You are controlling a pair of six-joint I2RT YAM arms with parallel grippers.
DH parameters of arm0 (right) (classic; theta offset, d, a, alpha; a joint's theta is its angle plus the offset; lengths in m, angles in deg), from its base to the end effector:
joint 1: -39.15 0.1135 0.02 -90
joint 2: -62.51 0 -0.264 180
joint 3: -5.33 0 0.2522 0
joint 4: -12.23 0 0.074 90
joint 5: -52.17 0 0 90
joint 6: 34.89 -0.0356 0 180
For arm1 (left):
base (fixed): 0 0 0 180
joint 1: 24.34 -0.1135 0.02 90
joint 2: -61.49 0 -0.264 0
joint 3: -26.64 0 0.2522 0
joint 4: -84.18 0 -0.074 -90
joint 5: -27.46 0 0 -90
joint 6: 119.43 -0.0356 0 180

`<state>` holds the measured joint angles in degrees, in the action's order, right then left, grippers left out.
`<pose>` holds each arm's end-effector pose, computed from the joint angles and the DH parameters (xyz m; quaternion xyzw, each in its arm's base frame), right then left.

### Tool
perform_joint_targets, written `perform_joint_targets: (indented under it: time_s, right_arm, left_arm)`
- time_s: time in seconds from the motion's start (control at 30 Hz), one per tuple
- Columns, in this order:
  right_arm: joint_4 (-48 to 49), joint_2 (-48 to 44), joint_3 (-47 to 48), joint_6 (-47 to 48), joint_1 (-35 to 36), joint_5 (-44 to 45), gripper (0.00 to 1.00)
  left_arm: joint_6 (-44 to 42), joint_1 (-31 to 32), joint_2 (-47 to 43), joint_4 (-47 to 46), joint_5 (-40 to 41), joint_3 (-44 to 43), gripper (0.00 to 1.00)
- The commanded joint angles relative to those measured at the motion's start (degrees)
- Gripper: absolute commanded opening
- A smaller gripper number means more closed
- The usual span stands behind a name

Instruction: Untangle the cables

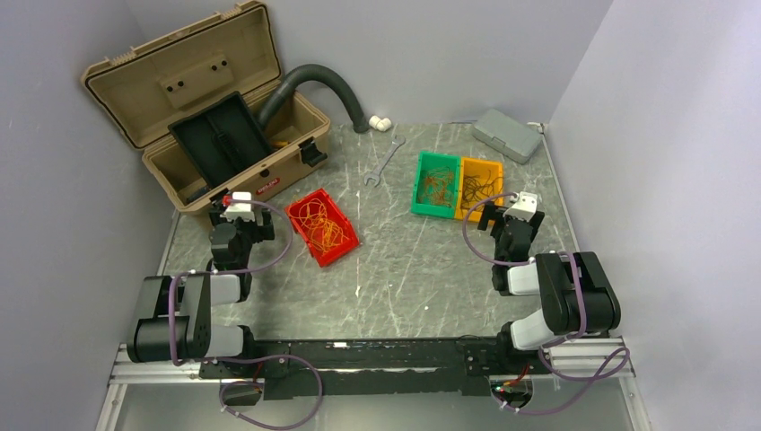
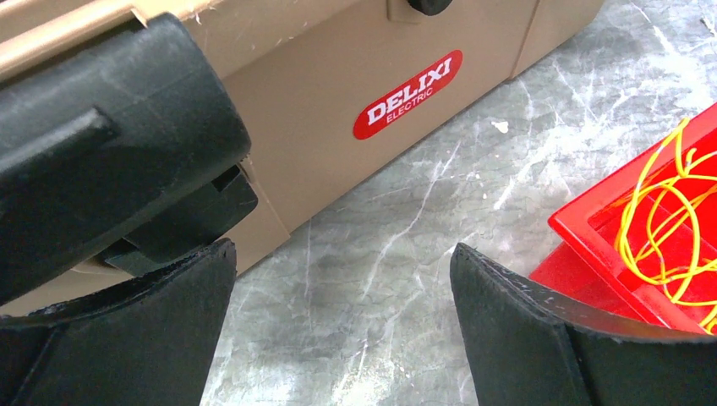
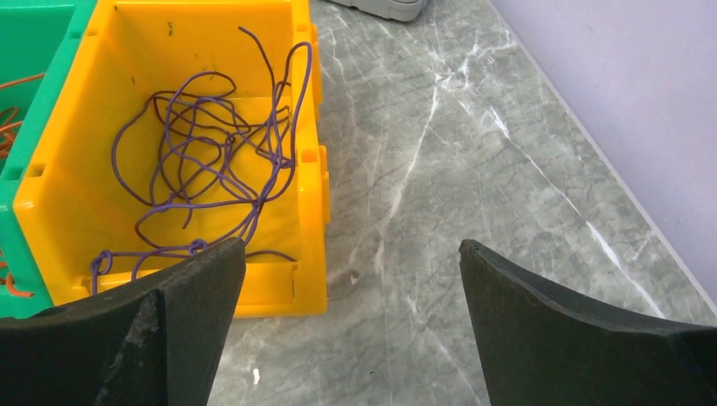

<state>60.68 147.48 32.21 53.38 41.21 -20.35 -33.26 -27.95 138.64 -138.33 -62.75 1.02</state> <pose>0.2368 -0.0022 0.1443 0.0959 0.7554 -0.0949 0.6412 0.2260 0.0141 0.1562 0.0027 0.7605 0.0407 0.6480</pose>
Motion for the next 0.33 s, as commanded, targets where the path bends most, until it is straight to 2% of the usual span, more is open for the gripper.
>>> perform_joint_targets:
  time_s: [0.0,0.3]
  right_arm:
    - [3.5,0.0,0.4,-0.9,0.2,-0.4,1.00]
    - [3.5,0.1,0.4,-0.9,0.2,-0.4,1.00]
  left_arm:
    - [-0.5,-0.2,0.0,-3.6,-0.8,-1.5,0.99]
    - [-0.7,-0.1,0.1,-3.5,-1.1,-1.7,0.99]
